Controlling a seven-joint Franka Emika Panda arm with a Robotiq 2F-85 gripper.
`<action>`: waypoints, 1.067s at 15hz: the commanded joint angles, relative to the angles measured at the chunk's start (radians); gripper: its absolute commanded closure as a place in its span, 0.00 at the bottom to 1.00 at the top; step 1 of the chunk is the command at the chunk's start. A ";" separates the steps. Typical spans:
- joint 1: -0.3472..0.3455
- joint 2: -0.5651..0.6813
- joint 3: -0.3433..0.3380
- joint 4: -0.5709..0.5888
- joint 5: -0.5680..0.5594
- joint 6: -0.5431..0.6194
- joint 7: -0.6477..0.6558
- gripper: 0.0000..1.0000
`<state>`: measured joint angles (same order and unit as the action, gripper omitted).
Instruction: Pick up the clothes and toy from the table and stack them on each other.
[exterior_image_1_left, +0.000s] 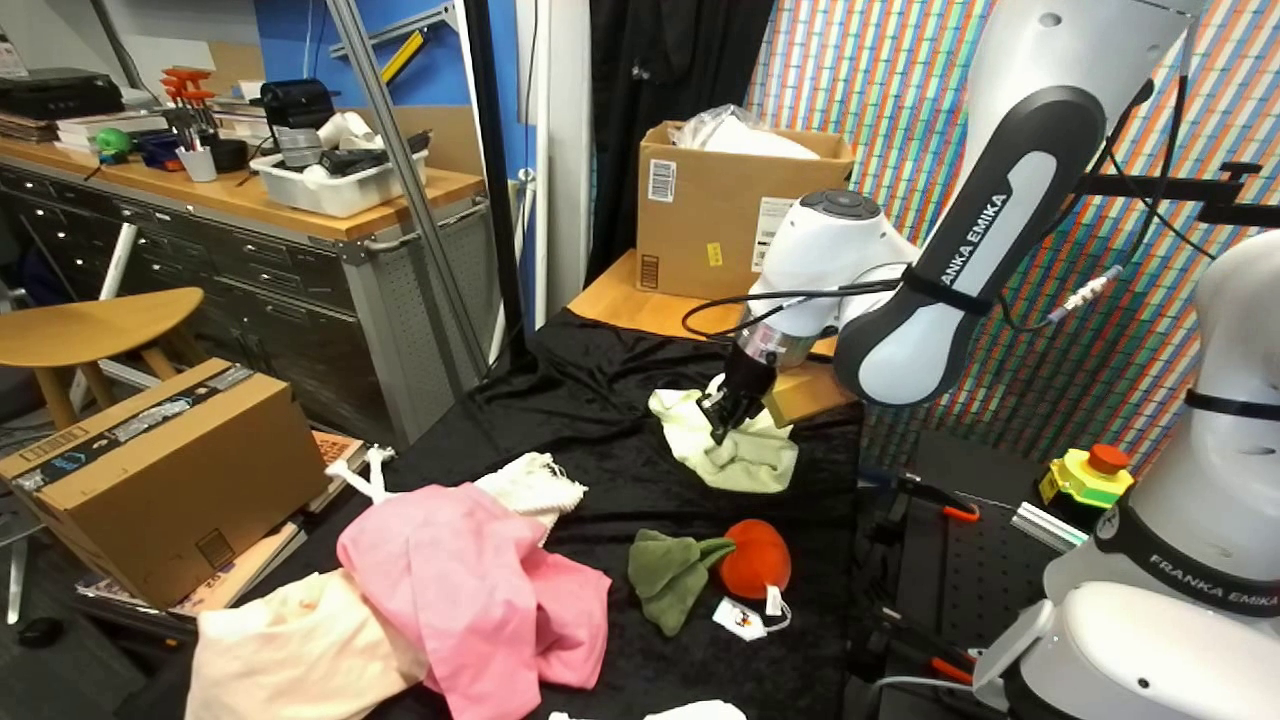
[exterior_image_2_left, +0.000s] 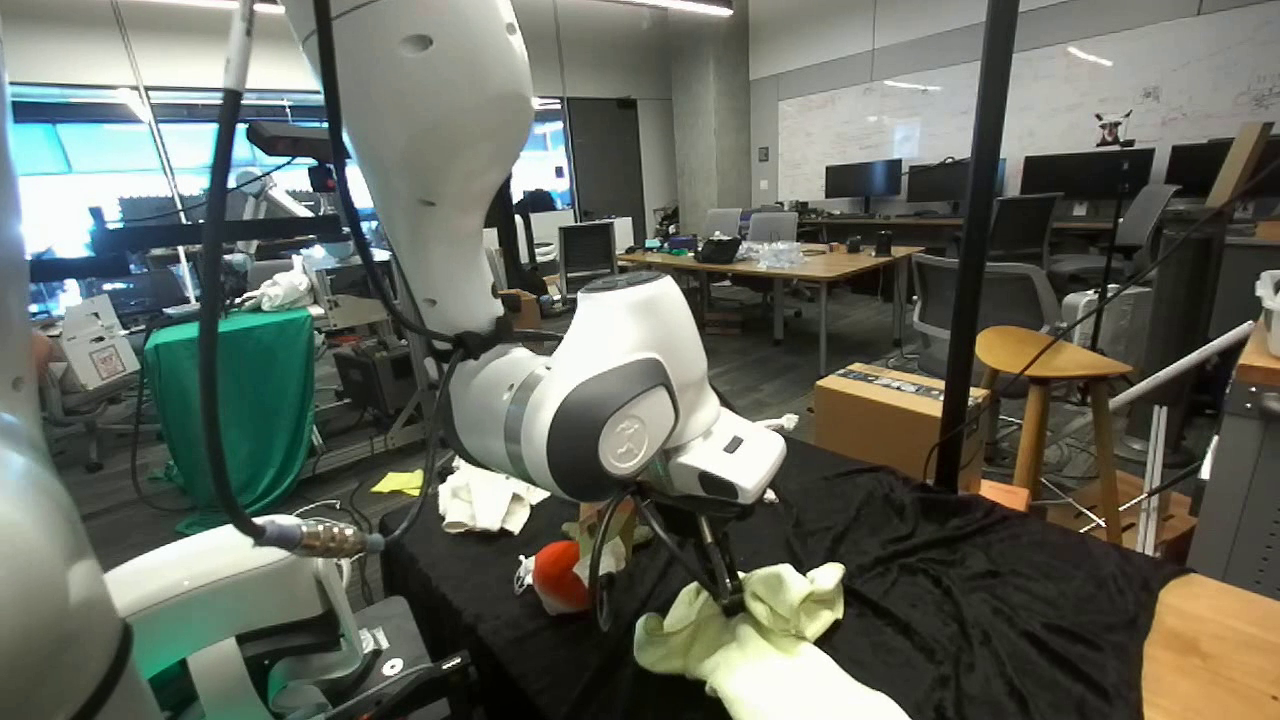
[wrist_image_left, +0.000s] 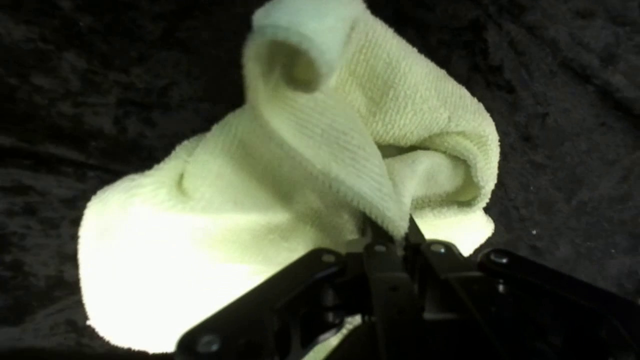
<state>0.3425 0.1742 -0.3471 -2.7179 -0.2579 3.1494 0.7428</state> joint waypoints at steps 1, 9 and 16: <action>0.156 -0.091 -0.201 0.021 -0.138 -0.018 0.036 0.96; 0.321 -0.203 -0.284 0.218 -0.580 -0.217 0.290 0.96; 0.448 -0.170 -0.128 0.338 -0.579 -0.380 0.282 0.96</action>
<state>0.7489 -0.0206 -0.5160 -2.4368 -0.8607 2.8213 1.0529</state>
